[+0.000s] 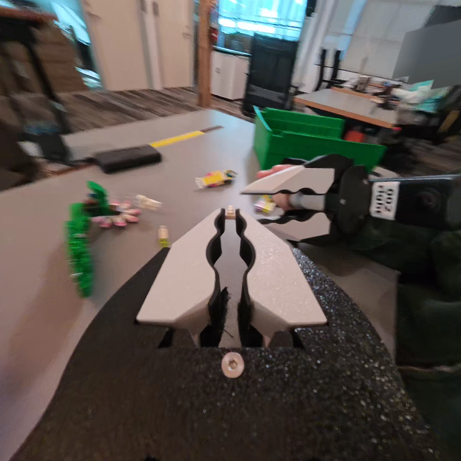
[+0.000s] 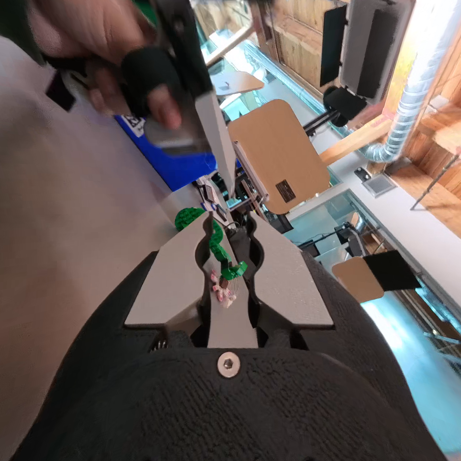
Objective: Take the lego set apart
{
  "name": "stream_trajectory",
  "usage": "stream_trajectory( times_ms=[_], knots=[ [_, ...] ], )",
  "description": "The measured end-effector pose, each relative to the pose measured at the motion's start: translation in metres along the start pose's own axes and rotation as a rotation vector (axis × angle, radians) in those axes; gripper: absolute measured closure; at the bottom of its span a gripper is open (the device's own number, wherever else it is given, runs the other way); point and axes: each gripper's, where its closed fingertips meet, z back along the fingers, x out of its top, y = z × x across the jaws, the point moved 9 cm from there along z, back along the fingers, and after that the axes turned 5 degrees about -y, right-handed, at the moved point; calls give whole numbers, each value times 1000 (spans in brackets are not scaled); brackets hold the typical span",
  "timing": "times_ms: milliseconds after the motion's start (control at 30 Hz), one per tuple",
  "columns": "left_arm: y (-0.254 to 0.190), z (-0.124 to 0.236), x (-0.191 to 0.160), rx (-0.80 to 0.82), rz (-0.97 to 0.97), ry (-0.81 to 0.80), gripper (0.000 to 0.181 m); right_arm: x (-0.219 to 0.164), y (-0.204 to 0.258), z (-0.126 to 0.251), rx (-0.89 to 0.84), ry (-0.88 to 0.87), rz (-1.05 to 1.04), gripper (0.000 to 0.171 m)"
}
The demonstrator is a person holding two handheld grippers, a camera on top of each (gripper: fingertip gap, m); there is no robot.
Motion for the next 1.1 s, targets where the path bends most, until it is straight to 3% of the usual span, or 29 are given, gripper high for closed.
stream_trajectory(
  times_ms=[133, 267, 300, 333, 367, 433, 533, 633, 867, 1033, 1100],
  knots=[
    [47, 74, 49, 430, -99, -89, 175, -20, -6, 7, -79, 14, -189, 134],
    [114, 148, 80, 803, -106, 36, 175, -32, -10, 10, -137, -1, -290, 127],
    [128, 159, 82, 836, -70, 74, 163, -31, -10, 11, -129, -24, -316, 122],
    [141, 168, 82, 880, -31, 113, 123, -30, -10, 12, -112, -47, -346, 115],
    [152, 175, 81, 923, 0, 150, 96, -30, -9, 13, -100, -64, -374, 109],
    [163, 180, 78, 974, -28, 196, 80, -30, -10, 13, -94, -83, -417, 84],
    [178, 187, 69, 1167, -73, 272, 22, -34, -13, 13, -127, -67, -493, 44],
    [185, 188, 56, 1234, -12, 332, 21, -37, -20, 19, -189, -67, -540, 32],
    [183, 183, 65, 1240, -5, 366, 21, -38, -33, 44, -268, -105, -502, 43],
    [111, 100, 90, 982, -180, 165, 25, -45, -50, 67, -343, -110, -445, 60],
    [71, 50, 75, 789, -219, 147, 52, -50, -57, 77, -365, -92, -412, 65]
  ],
)
